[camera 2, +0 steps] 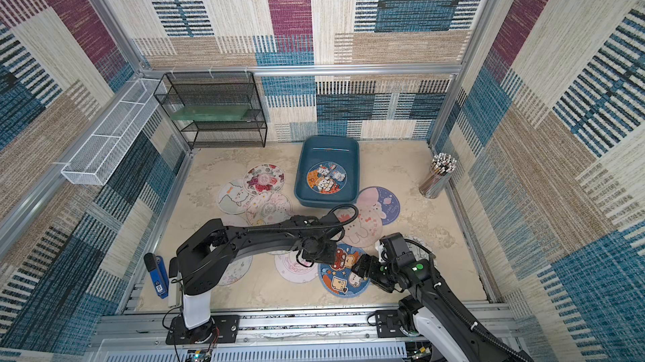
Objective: Put the coasters into the storage box
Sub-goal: Pick up the coaster from the center of the board.
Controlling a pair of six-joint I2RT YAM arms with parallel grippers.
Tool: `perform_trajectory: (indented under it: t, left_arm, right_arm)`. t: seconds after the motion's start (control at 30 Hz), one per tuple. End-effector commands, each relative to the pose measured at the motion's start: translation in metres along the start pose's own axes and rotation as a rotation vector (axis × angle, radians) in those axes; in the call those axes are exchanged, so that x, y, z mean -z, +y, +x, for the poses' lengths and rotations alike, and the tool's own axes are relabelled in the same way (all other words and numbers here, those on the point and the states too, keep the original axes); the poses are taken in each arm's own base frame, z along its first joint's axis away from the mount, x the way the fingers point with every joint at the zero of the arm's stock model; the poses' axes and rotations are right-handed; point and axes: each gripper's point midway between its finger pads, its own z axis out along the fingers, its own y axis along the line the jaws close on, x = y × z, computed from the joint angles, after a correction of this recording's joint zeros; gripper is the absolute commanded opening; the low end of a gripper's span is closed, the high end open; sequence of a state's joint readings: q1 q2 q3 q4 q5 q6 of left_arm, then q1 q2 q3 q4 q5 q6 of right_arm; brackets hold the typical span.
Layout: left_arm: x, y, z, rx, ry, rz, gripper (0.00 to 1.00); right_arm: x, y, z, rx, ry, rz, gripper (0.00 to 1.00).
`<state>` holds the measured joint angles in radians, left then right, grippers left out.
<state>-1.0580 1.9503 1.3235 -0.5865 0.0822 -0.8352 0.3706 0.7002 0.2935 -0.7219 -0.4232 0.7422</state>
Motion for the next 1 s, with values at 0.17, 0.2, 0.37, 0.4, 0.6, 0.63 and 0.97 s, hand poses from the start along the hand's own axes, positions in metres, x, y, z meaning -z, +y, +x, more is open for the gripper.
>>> perform_trajectory:
  t: [0.17,0.2,0.37,0.4,0.6,0.63,0.97]
  left_arm:
    - [-0.007,0.005,0.014,-0.010,0.052,0.003,0.50]
    - [-0.008,0.005,0.015,-0.010,0.055,0.003,0.50]
    - [-0.009,0.008,0.018,-0.003,0.060,0.000,0.50]
    - [-0.010,0.008,0.018,-0.002,0.061,0.002,0.50]
    - [-0.013,0.009,0.022,0.006,0.069,0.006,0.49]
    - [-0.013,0.009,0.022,0.006,0.069,0.008,0.49]
    - [-0.015,0.008,0.025,0.011,0.083,0.016,0.49]
  right_arm:
    - [-0.006,-0.025,0.010,-0.055,0.008,0.117,0.86]
    - [-0.007,-0.023,0.009,-0.054,0.007,0.112,0.86]
    - [-0.008,-0.017,0.003,-0.050,-0.021,0.100,0.81]
    - [-0.008,-0.016,0.001,-0.050,-0.026,0.096,0.80]
    - [-0.011,-0.010,-0.005,-0.053,-0.048,0.072,0.61]
    - [-0.011,-0.010,-0.006,-0.052,-0.048,0.072,0.57]
    - [-0.014,-0.004,-0.012,-0.033,-0.054,0.063,0.43]
